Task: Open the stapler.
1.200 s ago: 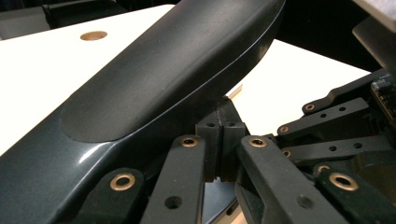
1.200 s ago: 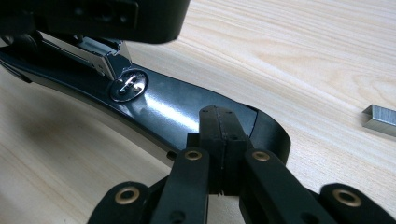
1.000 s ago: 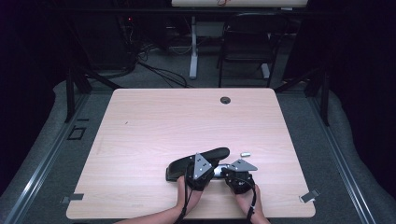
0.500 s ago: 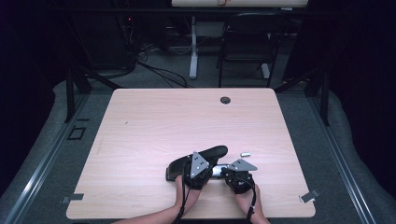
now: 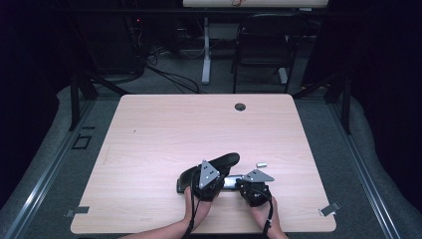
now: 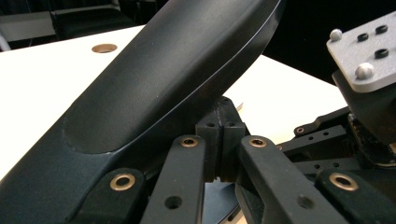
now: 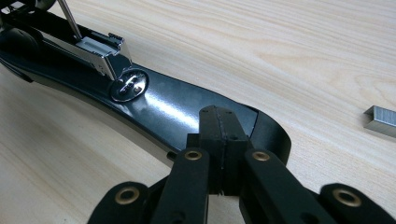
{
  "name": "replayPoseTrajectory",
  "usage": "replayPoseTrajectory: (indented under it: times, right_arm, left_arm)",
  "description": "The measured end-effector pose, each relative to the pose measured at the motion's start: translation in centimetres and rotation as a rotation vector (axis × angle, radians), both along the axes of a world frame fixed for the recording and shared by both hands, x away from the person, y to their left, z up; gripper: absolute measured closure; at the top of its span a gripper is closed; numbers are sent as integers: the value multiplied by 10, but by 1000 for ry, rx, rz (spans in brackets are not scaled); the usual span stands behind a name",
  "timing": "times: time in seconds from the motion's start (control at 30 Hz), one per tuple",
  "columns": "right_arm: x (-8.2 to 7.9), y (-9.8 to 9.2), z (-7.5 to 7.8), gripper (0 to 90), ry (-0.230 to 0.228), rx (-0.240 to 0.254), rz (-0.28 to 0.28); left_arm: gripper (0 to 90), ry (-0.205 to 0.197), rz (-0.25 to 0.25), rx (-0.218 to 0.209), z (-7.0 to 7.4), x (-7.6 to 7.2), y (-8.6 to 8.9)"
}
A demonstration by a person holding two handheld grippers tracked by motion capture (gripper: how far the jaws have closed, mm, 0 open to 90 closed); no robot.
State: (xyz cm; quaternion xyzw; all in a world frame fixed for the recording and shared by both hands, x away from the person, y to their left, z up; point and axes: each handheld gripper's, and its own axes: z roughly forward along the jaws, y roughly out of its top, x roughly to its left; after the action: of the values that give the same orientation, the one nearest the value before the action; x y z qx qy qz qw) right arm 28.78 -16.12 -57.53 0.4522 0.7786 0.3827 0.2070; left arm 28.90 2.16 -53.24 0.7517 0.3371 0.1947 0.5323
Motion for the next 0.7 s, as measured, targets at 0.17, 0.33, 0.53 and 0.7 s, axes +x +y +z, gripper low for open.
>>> replayPoseTrajectory:
  times: [0.17, 0.33, 0.53, 0.7]
  right_arm:
    - [0, 0, 0, 900, 0, 0, 0]
    - [0, 0, 0, 900, 0, 0, 0]
    - [0, 0, 0, 900, 2, -1, 0]
    - [0, 0, 0, 900, 3, -2, 1]
  left_arm:
    - [900, 10, 2, -12, 2, 0, 2]
    - [900, 9, 8, -18, 6, -1, 5]
    - [900, 2, 12, -27, 9, -1, 8]
    - [900, -2, 18, -31, 12, -2, 12]
